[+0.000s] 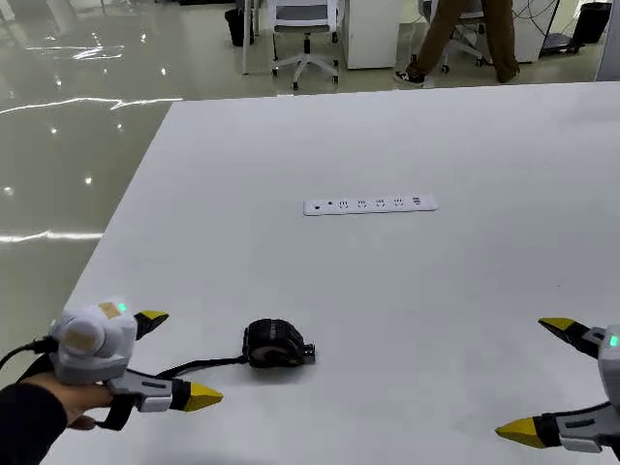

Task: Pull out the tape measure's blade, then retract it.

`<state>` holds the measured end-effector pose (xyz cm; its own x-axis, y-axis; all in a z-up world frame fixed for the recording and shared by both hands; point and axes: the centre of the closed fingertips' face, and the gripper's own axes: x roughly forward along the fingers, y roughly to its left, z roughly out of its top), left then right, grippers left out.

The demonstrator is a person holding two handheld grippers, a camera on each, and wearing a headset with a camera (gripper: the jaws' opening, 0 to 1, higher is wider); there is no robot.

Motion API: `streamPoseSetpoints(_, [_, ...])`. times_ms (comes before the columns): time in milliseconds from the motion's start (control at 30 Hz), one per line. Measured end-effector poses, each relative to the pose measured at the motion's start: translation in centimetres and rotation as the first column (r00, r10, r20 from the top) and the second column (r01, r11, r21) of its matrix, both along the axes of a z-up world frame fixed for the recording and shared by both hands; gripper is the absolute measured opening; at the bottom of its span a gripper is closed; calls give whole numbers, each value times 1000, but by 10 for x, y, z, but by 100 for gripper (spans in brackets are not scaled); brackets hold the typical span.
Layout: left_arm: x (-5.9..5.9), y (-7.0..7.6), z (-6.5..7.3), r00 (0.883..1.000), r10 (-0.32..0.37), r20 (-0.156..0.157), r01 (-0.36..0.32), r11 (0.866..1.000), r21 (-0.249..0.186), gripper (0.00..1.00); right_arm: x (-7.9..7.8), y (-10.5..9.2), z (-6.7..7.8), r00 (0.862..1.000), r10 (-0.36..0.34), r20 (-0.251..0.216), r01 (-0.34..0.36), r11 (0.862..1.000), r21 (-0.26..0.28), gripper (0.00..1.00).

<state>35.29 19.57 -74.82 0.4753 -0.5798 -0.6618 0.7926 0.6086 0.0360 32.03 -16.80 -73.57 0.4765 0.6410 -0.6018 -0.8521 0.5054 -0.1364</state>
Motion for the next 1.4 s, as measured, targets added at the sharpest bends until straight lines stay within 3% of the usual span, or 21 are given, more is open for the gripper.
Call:
streamPoseSetpoints(167, [9,-27,-2,990,-135,-35,137,989,52,94,17,18,-3,998,56,-3,-56,998,-2,100])
streamPoseSetpoints(233, [13,-34,-6,981,-181,-67,186,979,86,90,23,25,-4,997,75,-3,-75,997,-1,100])
streamPoseSetpoints(433, [26,-56,-22,946,-311,-96,325,924,202,76,34,52,-12,991,132,-27,-132,991,-2,100])
streamPoseSetpoints(567, [31,-74,-32,927,-354,-120,373,899,231,64,41,73,-19,984,171,-41,-171,985,-4,100])
streamPoseSetpoints(733, [34,-85,-48,909,-387,-157,417,865,280,59,50,98,-26,975,215,-60,-217,976,-14,100])
streamPoseSetpoints(800, [35,-89,-51,904,-392,-169,425,861,278,55,54,109,-26,970,233,-66,-235,972,-16,100])
streamPoseSetpoints(867, [35,-93,-56,908,-371,-195,412,878,244,52,53,121,-29,960,268,-80,-270,963,-23,100])
streamPoseSetpoints(900, [36,-92,-58,907,-370,-203,413,875,250,51,53,125,-30,957,279,-80,-282,959,-28,99])
streamPoseSetpoints(967, [35,-89,-62,896,-394,-206,440,852,284,48,52,135,-32,947,310,-87,-314,948,-41,99])
streamPoseSetpoints(1000, [34,-89,-61,889,-405,-212,453,844,287,36,52,139,-33,945,316,-88,-320,946,-42,98])
streamPoseSetpoints(1033, [31,-94,-59,861,-469,-197,507,817,276,34,54,145,-33,942,323,-89,-327,944,-40,98])
streamPoseSetpoints(1067, [35,-89,-58,885,-425,-193,465,837,289,33,54,148,-33,940,329,-92,-334,942,-38,97])
streamPoseSetpoints(1200, [35,-88,-57,890,-422,-176,456,846,275,32,55,166,-37,926,363,-102,-367,930,-29,90])
streamPoseSetpoints(1300, [35,-88,-57,882,-440,-166,470,832,295,32,53,178,-45,910,395,-126,-402,915,-29,83])
streamPoseSetpoints(1400, [35,-88,-56,880,-444,-168,475,830,293,32,54,190,-53,895,426,-131,-434,900,-44,78])
